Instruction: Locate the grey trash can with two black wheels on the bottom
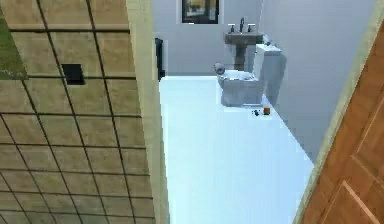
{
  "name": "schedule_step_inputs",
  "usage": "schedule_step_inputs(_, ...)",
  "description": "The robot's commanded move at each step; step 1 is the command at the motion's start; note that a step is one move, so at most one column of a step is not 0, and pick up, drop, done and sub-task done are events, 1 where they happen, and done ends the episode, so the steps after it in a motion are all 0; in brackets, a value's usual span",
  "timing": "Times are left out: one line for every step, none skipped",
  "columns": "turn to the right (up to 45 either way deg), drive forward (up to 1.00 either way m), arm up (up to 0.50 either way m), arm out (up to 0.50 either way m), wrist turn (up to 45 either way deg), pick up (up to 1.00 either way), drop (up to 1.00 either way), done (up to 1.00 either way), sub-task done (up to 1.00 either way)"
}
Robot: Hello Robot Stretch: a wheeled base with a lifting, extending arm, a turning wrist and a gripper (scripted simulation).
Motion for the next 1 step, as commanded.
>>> schedule_step_inputs(0.0,1.0,0.0,0.0,0.0,0.0,0.0,0.0,0.0)
